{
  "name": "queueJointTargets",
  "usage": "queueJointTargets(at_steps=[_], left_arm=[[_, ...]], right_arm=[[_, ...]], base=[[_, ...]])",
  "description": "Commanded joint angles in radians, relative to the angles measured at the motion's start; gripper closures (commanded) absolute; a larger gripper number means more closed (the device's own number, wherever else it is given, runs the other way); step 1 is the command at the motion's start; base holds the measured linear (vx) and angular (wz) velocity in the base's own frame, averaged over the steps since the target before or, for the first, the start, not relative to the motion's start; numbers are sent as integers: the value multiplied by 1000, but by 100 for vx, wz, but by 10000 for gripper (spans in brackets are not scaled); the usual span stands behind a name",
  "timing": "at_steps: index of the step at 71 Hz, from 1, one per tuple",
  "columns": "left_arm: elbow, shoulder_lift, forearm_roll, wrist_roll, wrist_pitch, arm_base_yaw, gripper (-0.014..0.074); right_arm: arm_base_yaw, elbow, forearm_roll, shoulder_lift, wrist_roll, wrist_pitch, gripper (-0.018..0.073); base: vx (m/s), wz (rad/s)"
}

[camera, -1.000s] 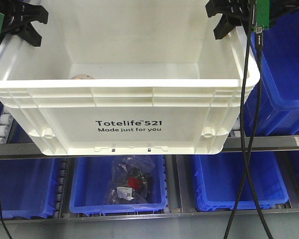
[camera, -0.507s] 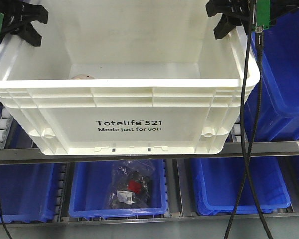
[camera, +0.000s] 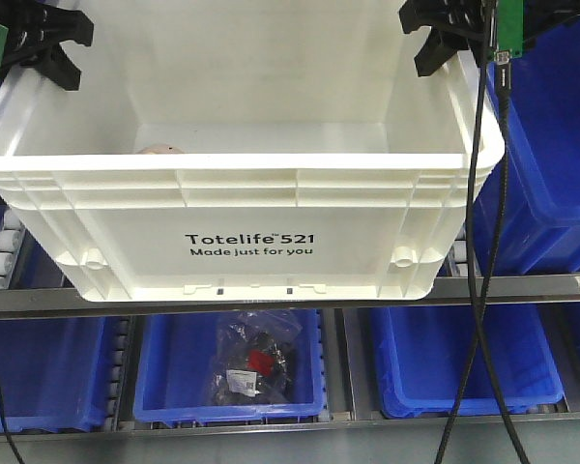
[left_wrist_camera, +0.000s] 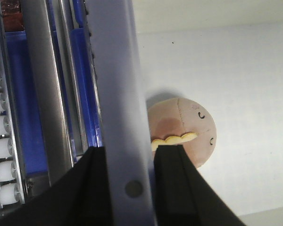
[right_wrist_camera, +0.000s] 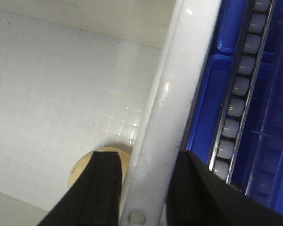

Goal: Place moving items into box and shelve
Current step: 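Hold the crate while the base stops facing the roller shelf, then push the crate forward over the shelf rollers with both grippers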

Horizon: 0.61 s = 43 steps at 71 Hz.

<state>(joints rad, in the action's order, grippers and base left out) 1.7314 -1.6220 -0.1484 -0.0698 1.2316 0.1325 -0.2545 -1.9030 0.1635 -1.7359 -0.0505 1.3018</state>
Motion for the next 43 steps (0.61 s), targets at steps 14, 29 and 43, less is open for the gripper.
queueJointTargets(at_steps=[14, 29, 43], left_arm=[[44, 62, -153, 7, -116, 22, 613], [44, 61, -150, 8, -112, 22, 613], [41, 41, -112, 30, -102, 22, 613]], right_arm=[[-20, -44, 163, 56, -31, -92, 571], [-20, -44, 172, 35, -31, -92, 571], [-20, -43, 223, 0, -31, -83, 571]], base=[[0, 0], [0, 0], [0, 0]])
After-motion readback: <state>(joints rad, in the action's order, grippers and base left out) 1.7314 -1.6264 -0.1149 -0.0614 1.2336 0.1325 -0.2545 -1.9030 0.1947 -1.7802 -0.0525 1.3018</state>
